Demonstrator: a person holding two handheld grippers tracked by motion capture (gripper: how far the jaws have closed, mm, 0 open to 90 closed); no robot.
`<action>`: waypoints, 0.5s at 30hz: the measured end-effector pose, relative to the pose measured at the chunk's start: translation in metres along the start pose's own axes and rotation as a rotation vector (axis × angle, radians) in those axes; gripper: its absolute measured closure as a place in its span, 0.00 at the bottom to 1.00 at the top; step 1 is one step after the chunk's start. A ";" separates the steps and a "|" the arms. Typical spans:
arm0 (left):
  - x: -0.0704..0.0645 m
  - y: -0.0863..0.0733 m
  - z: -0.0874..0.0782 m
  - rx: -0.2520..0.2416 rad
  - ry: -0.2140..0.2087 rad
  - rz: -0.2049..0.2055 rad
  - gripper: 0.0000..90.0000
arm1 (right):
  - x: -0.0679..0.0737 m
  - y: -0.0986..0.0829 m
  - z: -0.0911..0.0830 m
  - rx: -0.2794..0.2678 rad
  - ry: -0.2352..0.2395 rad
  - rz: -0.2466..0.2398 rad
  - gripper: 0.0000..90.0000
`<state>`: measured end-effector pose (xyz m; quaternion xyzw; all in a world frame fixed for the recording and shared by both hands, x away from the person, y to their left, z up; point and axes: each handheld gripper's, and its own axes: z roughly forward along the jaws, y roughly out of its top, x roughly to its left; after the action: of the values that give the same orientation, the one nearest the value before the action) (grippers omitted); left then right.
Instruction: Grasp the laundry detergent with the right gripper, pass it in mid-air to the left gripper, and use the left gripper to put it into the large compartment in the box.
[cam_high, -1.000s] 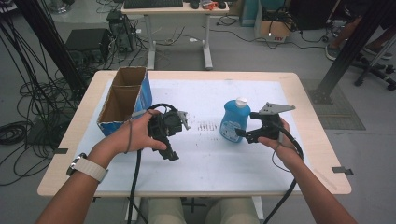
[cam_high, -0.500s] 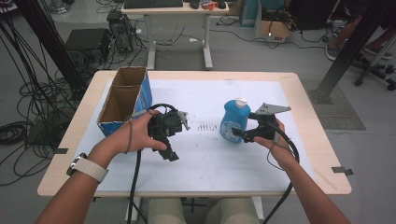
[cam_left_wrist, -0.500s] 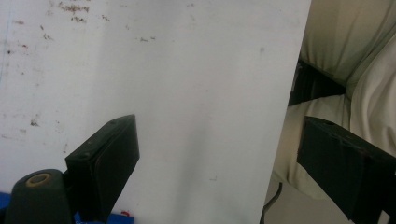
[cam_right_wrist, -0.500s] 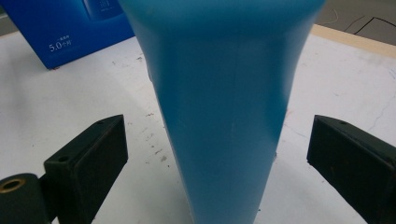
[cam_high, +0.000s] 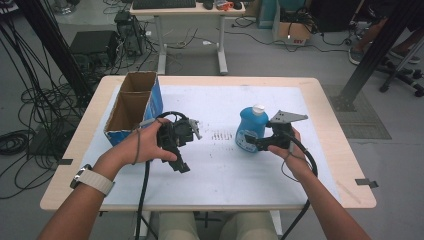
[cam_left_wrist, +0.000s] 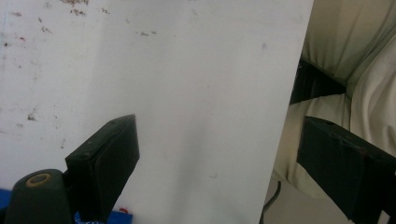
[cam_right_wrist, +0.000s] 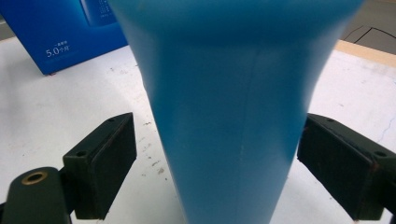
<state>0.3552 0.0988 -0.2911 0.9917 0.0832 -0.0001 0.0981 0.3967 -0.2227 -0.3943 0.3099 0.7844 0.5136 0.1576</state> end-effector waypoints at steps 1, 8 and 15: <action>0.000 0.000 0.000 0.000 0.000 -0.001 0.15 | 0.000 0.000 0.001 0.001 -0.002 0.001 0.13; 0.001 -0.001 0.001 0.000 -0.002 0.000 0.15 | -0.001 -0.002 0.004 -0.010 0.002 -0.013 0.17; 0.001 -0.003 0.004 -0.029 -0.012 -0.015 0.15 | -0.002 -0.004 0.006 -0.016 0.002 0.000 0.27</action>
<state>0.3557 0.1009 -0.2958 0.9895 0.0900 -0.0055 0.1128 0.4003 -0.2203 -0.4004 0.3080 0.7806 0.5201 0.1593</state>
